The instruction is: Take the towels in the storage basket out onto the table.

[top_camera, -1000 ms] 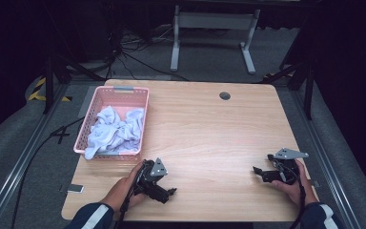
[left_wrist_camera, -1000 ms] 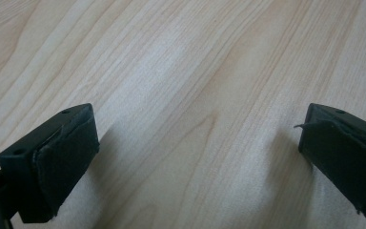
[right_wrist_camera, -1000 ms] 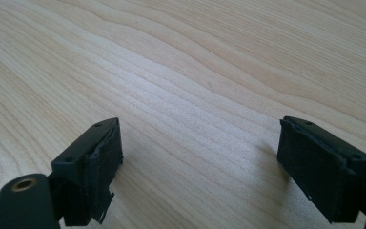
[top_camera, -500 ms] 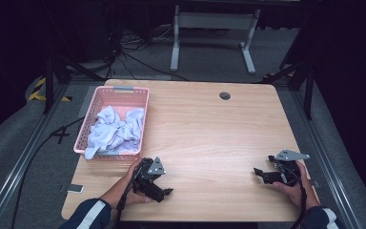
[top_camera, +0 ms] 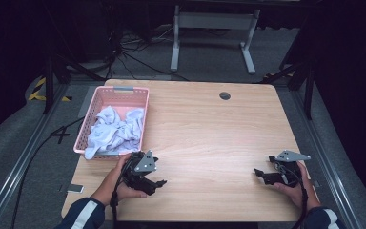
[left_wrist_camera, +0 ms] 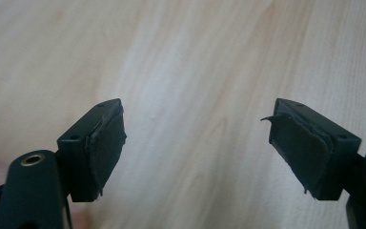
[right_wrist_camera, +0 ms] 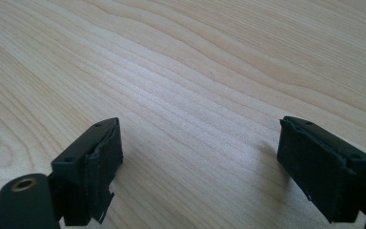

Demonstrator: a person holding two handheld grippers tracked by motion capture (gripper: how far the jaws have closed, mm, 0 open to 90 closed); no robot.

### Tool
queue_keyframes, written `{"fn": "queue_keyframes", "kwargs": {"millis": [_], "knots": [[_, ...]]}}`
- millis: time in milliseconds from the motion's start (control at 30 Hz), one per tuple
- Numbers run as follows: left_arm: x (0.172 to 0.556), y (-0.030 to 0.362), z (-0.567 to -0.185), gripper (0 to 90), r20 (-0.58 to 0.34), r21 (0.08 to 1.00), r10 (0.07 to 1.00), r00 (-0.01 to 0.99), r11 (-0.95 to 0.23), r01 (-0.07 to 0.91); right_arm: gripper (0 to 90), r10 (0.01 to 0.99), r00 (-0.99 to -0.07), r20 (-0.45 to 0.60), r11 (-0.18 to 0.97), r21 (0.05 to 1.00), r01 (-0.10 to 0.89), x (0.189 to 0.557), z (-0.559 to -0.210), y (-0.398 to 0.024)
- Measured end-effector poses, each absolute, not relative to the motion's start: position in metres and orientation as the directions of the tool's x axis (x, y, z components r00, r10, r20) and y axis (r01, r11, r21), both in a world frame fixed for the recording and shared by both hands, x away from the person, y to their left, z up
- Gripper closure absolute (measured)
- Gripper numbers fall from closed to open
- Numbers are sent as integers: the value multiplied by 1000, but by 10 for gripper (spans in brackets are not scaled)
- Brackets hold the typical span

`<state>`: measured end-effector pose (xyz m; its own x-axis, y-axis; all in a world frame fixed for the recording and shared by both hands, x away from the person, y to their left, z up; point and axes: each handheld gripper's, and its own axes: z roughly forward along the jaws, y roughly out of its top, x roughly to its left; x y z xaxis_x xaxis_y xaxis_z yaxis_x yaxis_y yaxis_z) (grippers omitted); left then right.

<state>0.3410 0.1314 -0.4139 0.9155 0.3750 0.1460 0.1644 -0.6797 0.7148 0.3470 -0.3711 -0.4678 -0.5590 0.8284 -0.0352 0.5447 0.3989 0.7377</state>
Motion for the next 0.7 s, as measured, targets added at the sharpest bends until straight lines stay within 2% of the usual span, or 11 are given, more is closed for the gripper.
{"fn": "queue_keyframes", "kwargs": {"millis": [100,433,500,667,700], "knots": [[346,150,-398,156,168,739,446,879,-647,187,156,828,-559,-35,399,738,545,347,-468,-371],[365,206,-371,158,240,726,589,772,-637,260,156,825,-564,-31,399,738,543,346,-468,-372],[373,215,-367,157,215,728,624,751,-615,303,156,822,-569,-36,407,736,541,346,-468,-372],[403,229,-366,158,265,633,671,693,-663,400,156,821,-570,-34,406,737,540,345,-468,-372],[411,231,-368,158,245,617,679,692,-660,429,156,821,-570,-34,406,737,540,345,-468,-372]]}}
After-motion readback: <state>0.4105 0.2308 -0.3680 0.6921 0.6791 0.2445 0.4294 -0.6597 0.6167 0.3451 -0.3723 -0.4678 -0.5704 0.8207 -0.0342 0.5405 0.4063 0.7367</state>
